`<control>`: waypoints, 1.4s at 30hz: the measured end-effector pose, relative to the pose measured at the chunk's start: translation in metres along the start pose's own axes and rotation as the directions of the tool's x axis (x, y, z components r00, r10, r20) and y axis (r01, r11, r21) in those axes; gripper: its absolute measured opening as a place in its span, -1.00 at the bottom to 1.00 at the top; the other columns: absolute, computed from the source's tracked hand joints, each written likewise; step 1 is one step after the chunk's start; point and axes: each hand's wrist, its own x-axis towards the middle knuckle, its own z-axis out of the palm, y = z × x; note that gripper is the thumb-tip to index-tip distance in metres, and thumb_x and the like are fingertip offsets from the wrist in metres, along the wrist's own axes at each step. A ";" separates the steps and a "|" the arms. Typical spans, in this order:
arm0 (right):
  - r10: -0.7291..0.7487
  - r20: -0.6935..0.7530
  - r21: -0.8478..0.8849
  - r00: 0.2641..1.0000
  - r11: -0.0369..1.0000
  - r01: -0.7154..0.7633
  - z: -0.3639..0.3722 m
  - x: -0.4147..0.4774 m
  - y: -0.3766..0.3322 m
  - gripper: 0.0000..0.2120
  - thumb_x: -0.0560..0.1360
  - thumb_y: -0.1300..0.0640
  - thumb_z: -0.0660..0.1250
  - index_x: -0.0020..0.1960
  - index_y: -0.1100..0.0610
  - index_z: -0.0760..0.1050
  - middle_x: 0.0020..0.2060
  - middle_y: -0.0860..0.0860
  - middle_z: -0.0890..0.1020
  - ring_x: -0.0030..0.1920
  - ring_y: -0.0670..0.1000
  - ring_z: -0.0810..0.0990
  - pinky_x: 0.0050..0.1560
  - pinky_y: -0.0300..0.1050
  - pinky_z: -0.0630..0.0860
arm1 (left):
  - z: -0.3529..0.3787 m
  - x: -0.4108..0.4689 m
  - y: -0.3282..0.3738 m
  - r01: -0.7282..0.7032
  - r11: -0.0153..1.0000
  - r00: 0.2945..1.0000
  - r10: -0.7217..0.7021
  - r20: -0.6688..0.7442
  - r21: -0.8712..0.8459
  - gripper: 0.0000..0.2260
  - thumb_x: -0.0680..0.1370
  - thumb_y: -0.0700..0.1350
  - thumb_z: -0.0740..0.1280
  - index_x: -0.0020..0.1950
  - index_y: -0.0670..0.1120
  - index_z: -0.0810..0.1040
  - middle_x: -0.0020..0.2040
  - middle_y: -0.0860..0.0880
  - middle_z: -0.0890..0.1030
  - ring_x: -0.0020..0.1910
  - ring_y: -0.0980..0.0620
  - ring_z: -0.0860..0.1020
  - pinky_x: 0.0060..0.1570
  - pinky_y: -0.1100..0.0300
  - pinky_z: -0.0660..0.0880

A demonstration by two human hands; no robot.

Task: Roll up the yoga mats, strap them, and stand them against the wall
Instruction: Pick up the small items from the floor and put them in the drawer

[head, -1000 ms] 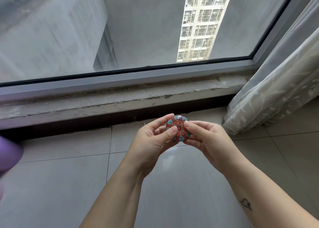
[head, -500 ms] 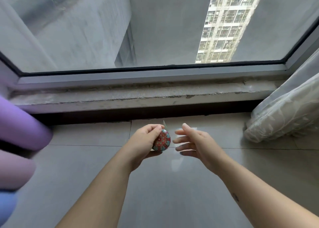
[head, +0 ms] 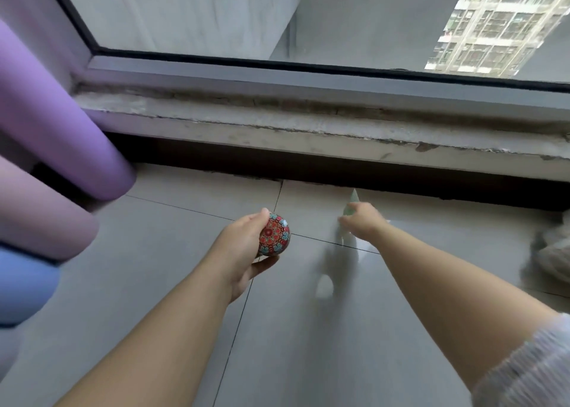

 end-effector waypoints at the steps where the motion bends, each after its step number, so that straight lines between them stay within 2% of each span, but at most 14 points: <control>1: 0.003 -0.023 0.012 1.000 1.000 -0.003 -0.001 -0.002 0.003 -0.69 0.55 0.15 0.24 0.26 0.20 0.50 0.24 0.20 0.53 0.14 0.18 0.52 -0.03 -0.17 0.40 | -0.004 0.000 -0.003 0.009 1.000 1.000 -0.009 -0.007 -0.022 -0.82 0.63 0.01 0.22 0.07 -0.08 0.51 0.08 -0.16 0.56 -0.01 -0.06 0.55 -0.14 0.12 0.58; 4: 0.026 -0.138 0.123 0.990 0.992 -0.009 -0.005 -0.007 0.009 -0.75 0.59 0.18 0.23 0.20 0.19 0.58 0.18 0.14 0.58 0.15 0.12 0.52 0.00 -0.18 0.36 | -0.017 0.001 -0.010 0.022 0.997 0.999 -0.025 -0.045 -0.079 -0.81 0.63 -0.01 0.23 0.01 -0.10 0.52 0.05 -0.16 0.57 -0.05 -0.06 0.55 -0.11 0.10 0.58; 8: 0.003 -0.184 0.414 0.983 0.907 0.075 -0.015 -0.036 -0.005 -0.92 0.47 0.17 0.42 -0.20 0.05 0.63 -0.07 0.07 0.67 -0.07 0.05 0.62 -0.05 -0.05 0.55 | -0.023 -0.003 0.000 0.009 0.994 0.997 -0.018 -0.081 -0.113 -0.82 0.62 0.00 0.24 -0.03 -0.10 0.50 0.02 -0.15 0.55 -0.05 -0.06 0.54 -0.08 0.08 0.56; 11: -0.017 -0.100 0.734 0.995 0.674 0.085 -0.038 -0.085 -0.041 -0.88 0.41 0.26 0.48 -0.23 0.15 0.56 -0.16 0.10 0.63 -0.09 0.07 0.64 0.04 0.00 0.61 | -0.024 -0.027 0.021 0.015 0.988 0.995 -0.030 -0.096 -0.157 -0.82 0.61 0.02 0.25 -0.02 -0.08 0.49 0.01 -0.13 0.54 -0.06 -0.04 0.53 -0.13 0.12 0.54; 14: -0.052 0.066 0.913 0.996 0.406 -0.039 -0.073 -0.150 -0.077 -0.86 0.43 0.31 0.43 -0.17 0.17 0.47 -0.11 0.15 0.59 -0.10 0.10 0.63 0.03 0.08 0.61 | -0.023 -0.075 0.038 0.054 0.965 0.990 -0.084 -0.109 -0.258 -0.81 0.59 0.02 0.29 0.01 -0.10 0.51 0.02 -0.13 0.54 -0.06 -0.03 0.53 -0.19 0.14 0.52; 18: -0.087 0.201 0.960 0.976 0.218 -0.178 -0.130 -0.239 -0.115 -0.67 0.30 0.23 0.46 -0.01 0.12 0.41 -0.16 0.14 0.61 -0.17 0.10 0.65 0.07 0.17 0.59 | -0.025 -0.158 0.063 0.110 0.902 0.974 -0.182 -0.137 -0.418 -0.80 0.56 0.03 0.32 0.02 -0.09 0.53 0.04 -0.13 0.55 -0.07 -0.02 0.53 -0.23 0.16 0.50; 22: -0.185 0.358 0.934 0.915 0.081 -0.349 -0.179 -0.311 -0.150 -0.58 0.34 0.23 0.46 0.17 0.15 0.43 -0.05 0.11 0.63 0.00 0.12 0.66 0.02 0.10 0.62 | -0.021 -0.239 0.086 0.125 0.860 0.963 -0.226 -0.149 -0.494 -0.80 0.56 0.02 0.33 0.01 -0.11 0.54 0.02 -0.13 0.57 -0.07 -0.01 0.53 -0.19 0.16 0.50; 26: -0.150 0.536 0.843 0.831 0.030 -0.538 -0.212 -0.377 -0.186 -0.67 0.36 0.21 0.37 0.10 0.25 0.44 -0.29 0.13 0.60 -0.27 0.09 0.67 -0.18 0.03 0.66 | -0.018 -0.312 0.102 0.057 0.860 0.964 -0.180 -0.197 -0.508 -0.83 0.54 0.01 0.34 0.02 -0.07 0.54 0.02 -0.10 0.58 -0.05 0.01 0.54 -0.15 0.16 0.50; 28: -0.068 0.613 0.788 0.787 0.118 -0.604 -0.216 -0.406 -0.197 -0.69 0.46 0.23 0.32 0.16 0.29 0.40 -0.26 0.19 0.59 -0.35 0.09 0.66 -0.33 -0.06 0.62 | -0.019 -0.342 0.104 0.021 0.856 0.959 -0.163 -0.231 -0.517 -0.84 0.53 0.01 0.35 0.02 -0.05 0.52 0.06 -0.10 0.57 0.00 0.00 0.53 -0.16 0.16 0.49; 30: -0.010 0.632 0.723 0.775 0.368 -0.585 -0.217 -0.439 -0.205 -0.73 0.52 0.18 0.31 0.17 0.27 0.40 -0.22 0.15 0.53 -0.46 0.02 0.58 -0.42 -0.16 0.54 | -0.024 -0.375 0.102 -0.001 0.844 0.946 -0.174 -0.275 -0.537 -0.86 0.54 0.00 0.34 0.01 -0.04 0.51 0.08 -0.11 0.57 0.03 -0.02 0.53 -0.17 0.16 0.49; 32: -0.068 0.607 0.616 0.791 0.670 -0.415 -0.217 -0.470 -0.212 -0.69 0.46 0.09 0.41 0.12 0.18 0.43 -0.22 0.08 0.50 -0.50 -0.05 0.49 -0.49 -0.22 0.41 | -0.032 -0.405 0.099 -0.012 0.838 0.941 -0.176 -0.290 -0.546 -0.85 0.55 0.00 0.34 0.03 -0.04 0.51 0.10 -0.12 0.57 0.05 -0.03 0.54 -0.15 0.16 0.49; 34: -0.151 0.609 0.494 0.779 0.840 -0.224 -0.214 -0.500 -0.220 -0.61 0.37 0.06 0.51 0.08 0.13 0.44 -0.26 0.04 0.54 -0.46 -0.05 0.49 -0.54 -0.23 0.28 | -0.042 -0.432 0.096 -0.021 0.834 0.943 -0.166 -0.287 -0.551 -0.83 0.56 -0.02 0.33 0.07 -0.09 0.52 0.04 -0.11 0.61 -0.01 -0.01 0.58 -0.16 0.17 0.51; 38: -0.240 0.625 0.373 0.743 0.928 -0.014 -0.198 -0.547 -0.237 -0.68 0.34 0.18 0.55 0.00 0.16 0.49 -0.39 0.00 0.59 -0.39 -0.03 0.55 -0.53 -0.24 0.23 | -0.066 -0.476 0.087 -0.077 0.833 0.953 -0.100 -0.287 -0.548 -0.79 0.61 -0.05 0.26 0.10 -0.18 0.52 -0.21 -0.05 0.63 -0.28 0.10 0.59 -0.28 0.24 0.54; 42: -0.237 0.619 0.330 0.749 0.944 0.026 -0.171 -0.583 -0.254 -0.73 0.36 0.17 0.53 -0.02 0.18 0.52 -0.45 0.00 0.56 -0.42 -0.04 0.52 -0.54 -0.23 0.22 | -0.102 -0.505 0.070 -0.088 0.825 0.944 -0.109 -0.311 -0.559 -0.74 0.64 -0.02 0.20 0.13 -0.17 0.54 -0.11 -0.07 0.66 -0.23 0.13 0.63 -0.26 0.24 0.55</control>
